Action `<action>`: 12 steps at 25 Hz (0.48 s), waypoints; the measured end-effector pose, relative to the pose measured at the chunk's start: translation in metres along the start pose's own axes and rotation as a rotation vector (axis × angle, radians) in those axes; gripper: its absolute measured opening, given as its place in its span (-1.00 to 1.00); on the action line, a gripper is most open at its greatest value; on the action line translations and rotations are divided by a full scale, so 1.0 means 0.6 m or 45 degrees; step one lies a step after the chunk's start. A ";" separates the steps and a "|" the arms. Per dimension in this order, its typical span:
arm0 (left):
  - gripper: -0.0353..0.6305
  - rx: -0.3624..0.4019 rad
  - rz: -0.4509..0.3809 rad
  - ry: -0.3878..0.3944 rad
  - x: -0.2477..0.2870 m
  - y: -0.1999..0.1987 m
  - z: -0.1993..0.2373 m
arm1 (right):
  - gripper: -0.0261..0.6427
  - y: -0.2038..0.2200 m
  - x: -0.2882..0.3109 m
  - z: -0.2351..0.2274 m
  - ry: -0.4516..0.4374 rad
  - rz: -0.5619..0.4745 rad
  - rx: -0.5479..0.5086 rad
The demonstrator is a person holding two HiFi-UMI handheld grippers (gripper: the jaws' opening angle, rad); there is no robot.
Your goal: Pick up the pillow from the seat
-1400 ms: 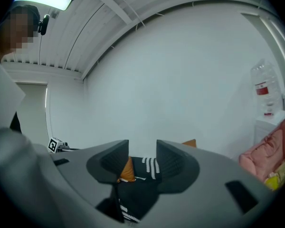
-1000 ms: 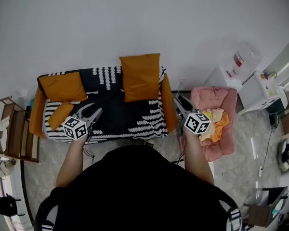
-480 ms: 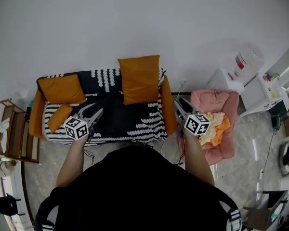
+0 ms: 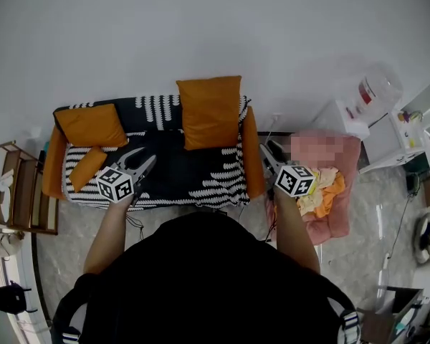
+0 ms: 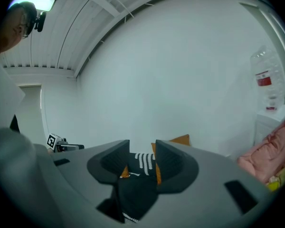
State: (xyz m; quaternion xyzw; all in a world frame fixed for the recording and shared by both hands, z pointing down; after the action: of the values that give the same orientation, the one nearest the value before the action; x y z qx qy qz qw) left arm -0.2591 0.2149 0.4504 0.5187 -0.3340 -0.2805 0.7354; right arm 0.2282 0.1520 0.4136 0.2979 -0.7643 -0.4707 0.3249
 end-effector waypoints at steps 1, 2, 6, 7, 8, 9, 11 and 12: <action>-0.37 -0.001 0.000 -0.001 0.004 -0.001 0.002 | -0.40 -0.001 0.004 -0.004 0.000 0.004 0.001; -0.37 -0.002 0.002 -0.001 0.008 -0.001 0.004 | -0.40 -0.002 0.008 -0.008 0.000 0.007 0.002; -0.37 -0.014 0.010 -0.013 0.018 0.000 0.015 | -0.40 -0.005 0.027 -0.019 -0.007 0.022 0.005; -0.37 -0.018 0.011 -0.017 0.020 0.000 0.018 | -0.40 -0.006 0.032 -0.022 -0.009 0.026 0.003; -0.37 -0.022 0.012 -0.021 0.023 0.001 0.021 | -0.40 -0.007 0.037 -0.025 -0.010 0.030 0.002; -0.37 -0.025 0.012 -0.023 0.026 0.001 0.024 | -0.40 -0.007 0.041 -0.028 -0.010 0.033 0.001; -0.37 -0.028 0.014 -0.023 0.033 0.001 0.026 | -0.40 -0.008 0.048 -0.035 -0.011 0.040 0.002; -0.37 -0.028 0.016 -0.023 0.037 0.001 0.027 | -0.40 -0.009 0.052 -0.039 -0.014 0.043 0.003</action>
State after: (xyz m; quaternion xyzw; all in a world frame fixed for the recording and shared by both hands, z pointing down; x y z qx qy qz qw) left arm -0.2580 0.1886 0.4592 0.5059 -0.3406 -0.2842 0.7397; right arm 0.2281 0.1139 0.4236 0.2829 -0.7715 -0.4659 0.3283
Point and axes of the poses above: the fingertips, and each gripper's own axes: x forward along the fingers, z to its left, y out of its underside, the point moved 10 cm from there along -x, backward along the fingers, and after that the axes turned 2 degrees about x, right-handed, at the moved point
